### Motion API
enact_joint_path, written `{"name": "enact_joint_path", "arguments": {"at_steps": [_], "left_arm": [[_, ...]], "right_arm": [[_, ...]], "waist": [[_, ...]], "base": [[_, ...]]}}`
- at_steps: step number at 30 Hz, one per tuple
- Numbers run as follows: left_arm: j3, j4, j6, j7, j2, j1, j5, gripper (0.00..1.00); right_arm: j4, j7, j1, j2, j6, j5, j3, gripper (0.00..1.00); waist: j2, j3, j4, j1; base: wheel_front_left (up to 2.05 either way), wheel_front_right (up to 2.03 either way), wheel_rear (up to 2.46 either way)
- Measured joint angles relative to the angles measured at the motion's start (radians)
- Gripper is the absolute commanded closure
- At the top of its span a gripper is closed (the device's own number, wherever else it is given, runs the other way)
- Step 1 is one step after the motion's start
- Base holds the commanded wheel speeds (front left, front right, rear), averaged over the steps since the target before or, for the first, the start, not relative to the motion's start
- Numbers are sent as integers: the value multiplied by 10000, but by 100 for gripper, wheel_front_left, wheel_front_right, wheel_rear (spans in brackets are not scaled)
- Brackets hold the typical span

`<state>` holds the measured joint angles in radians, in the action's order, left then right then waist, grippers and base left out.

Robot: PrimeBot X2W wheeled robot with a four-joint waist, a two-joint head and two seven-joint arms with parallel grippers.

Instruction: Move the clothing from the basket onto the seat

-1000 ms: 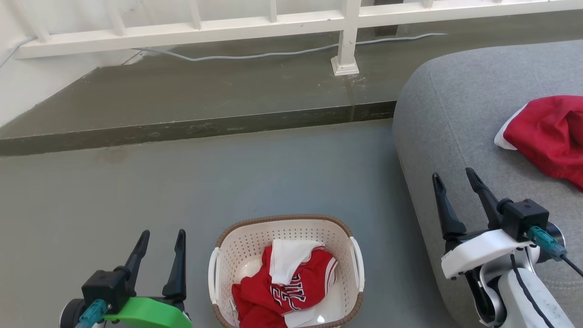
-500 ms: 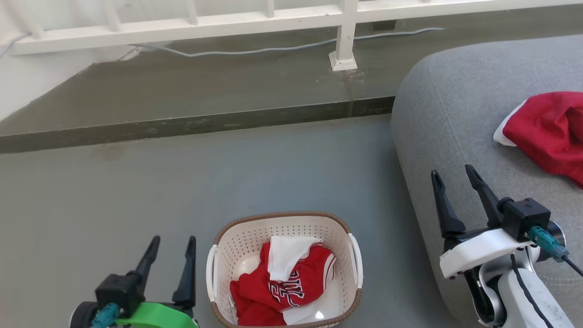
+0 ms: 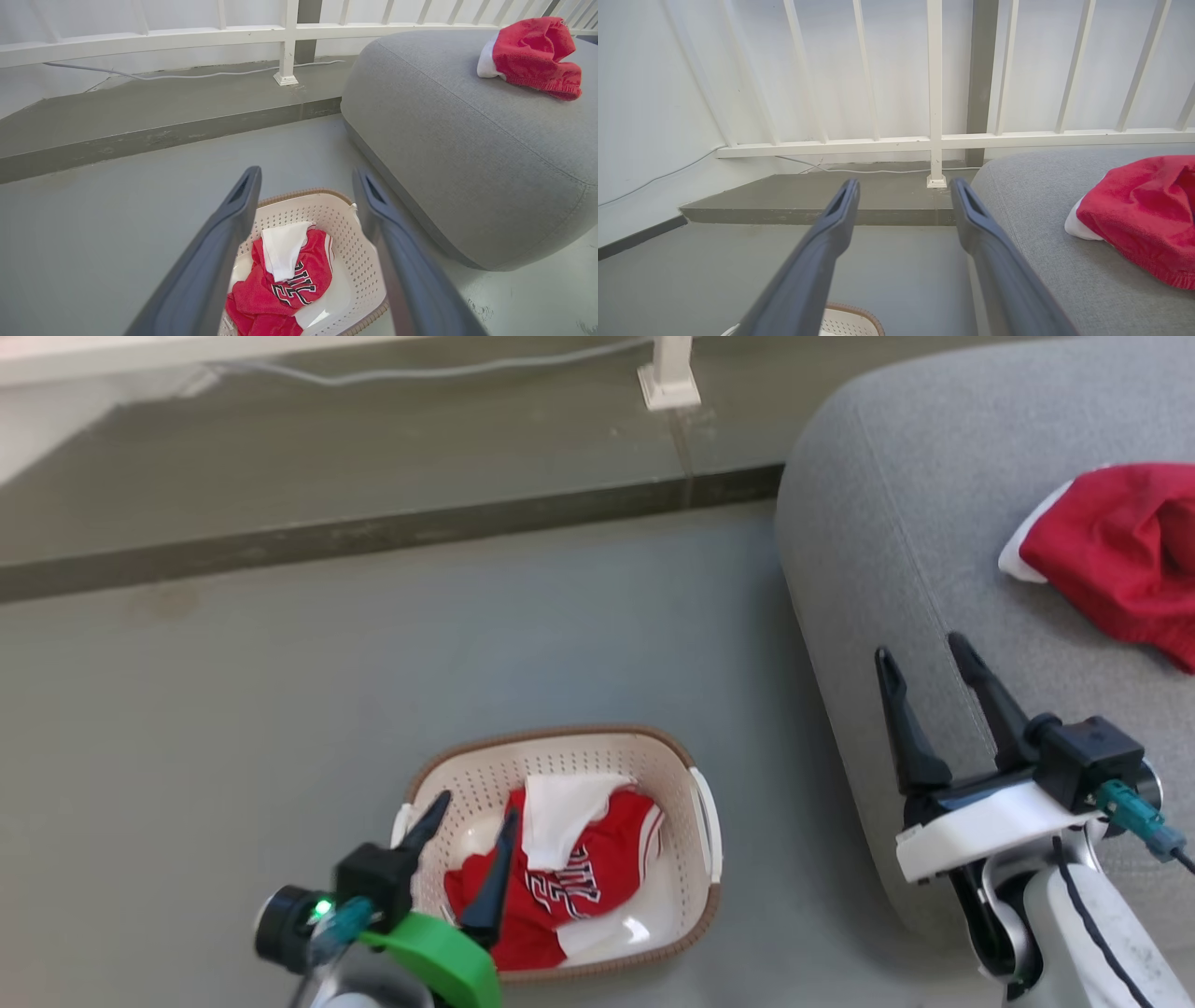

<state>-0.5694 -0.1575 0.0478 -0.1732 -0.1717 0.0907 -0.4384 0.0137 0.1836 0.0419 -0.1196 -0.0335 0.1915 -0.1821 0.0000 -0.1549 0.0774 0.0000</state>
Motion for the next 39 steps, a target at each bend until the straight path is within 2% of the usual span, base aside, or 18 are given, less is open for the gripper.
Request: {"name": "enact_joint_path", "arguments": {"at_steps": [10,18,24,32,39], "left_arm": [[-1020,-1871,-483,495,642,1294,713,0],[-1310,-3586,-566,936,644,2334,1386,0],[-1269,-4466,-566,1118,646,2999,1501,0],[-1126,-5503,-564,1384,581,4058,1664,0],[-1055,-6107,-564,1476,293,5006,1816,0]], "right_arm": [[-849,-10,538,65,-15,2,-138,0],[-1519,-10,1018,219,-102,2,-360,0],[-1921,-8,1257,270,-102,25,-466,0],[-2286,4,1444,380,-102,121,-606,0],[-2608,176,1871,537,-100,387,-711,0]], "waist": [[0,-1263,432,0],[0,-2367,799,0],[0,-3067,1039,0],[0,-4195,1450,1],[0,-5180,1871,1]], "base": [[0,0,0],[0,0,0],[0,0,0],[0,0,0],[0,0,0]]}}
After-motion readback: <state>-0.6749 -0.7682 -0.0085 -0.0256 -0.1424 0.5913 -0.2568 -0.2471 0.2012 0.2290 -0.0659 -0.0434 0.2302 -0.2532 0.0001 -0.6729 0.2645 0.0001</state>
